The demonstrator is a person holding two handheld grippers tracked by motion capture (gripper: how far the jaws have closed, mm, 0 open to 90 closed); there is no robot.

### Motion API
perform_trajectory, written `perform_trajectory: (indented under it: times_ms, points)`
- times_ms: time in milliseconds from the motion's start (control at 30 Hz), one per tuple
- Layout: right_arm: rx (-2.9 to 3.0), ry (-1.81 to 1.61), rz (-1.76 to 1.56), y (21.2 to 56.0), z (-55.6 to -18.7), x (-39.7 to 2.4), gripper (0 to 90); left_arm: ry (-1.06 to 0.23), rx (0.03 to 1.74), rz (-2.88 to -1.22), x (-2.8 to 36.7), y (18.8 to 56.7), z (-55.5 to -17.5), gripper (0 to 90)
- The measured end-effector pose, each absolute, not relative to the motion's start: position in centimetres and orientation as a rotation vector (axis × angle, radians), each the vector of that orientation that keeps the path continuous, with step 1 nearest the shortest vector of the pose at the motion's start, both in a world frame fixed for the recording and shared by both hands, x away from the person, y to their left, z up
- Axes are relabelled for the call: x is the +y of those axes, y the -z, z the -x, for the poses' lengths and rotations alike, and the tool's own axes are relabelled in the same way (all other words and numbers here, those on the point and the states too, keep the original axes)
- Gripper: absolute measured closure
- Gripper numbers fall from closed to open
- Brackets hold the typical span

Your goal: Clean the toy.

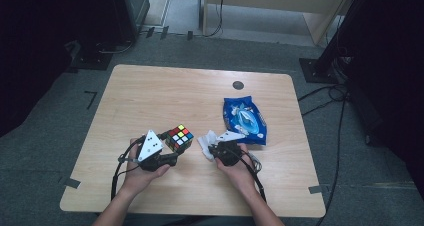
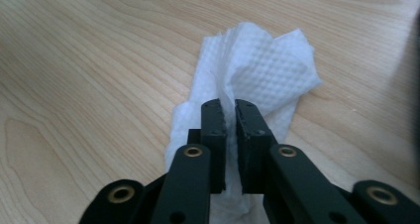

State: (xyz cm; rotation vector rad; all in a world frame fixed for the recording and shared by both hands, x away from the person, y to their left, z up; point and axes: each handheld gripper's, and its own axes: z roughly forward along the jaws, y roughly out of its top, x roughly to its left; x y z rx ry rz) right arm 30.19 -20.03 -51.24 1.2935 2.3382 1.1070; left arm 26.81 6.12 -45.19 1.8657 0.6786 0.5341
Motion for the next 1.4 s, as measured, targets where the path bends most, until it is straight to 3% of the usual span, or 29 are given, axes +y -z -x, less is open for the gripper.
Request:
perform_trajectory:
  times_ms: [333, 567, 900, 1400]
  points:
    - [2.107, -1.401, -1.159, 44.3, -28.0, -21.0, 86.8, -0.537, 0.663, -1.905, 5.4, 45.8, -26.7, 34.2]
    - [2.111, -1.576, -0.97, 40.1, -25.0, -18.8, 86.4, -0.537, 0.629, -1.944, 4.2, 46.2, -26.3, 34.2]
    - [2.242, -1.549, -0.908, 41.3, -24.6, -16.1, 85.5, -0.549, 0.551, -1.943, 3.0, 45.9, -25.2, 34.2]
    - [2.172, -1.462, -1.031, 42.5, -26.6, -18.7, 85.9, -0.563, 0.535, -1.925, 3.3, 45.7, -25.0, 34.3]
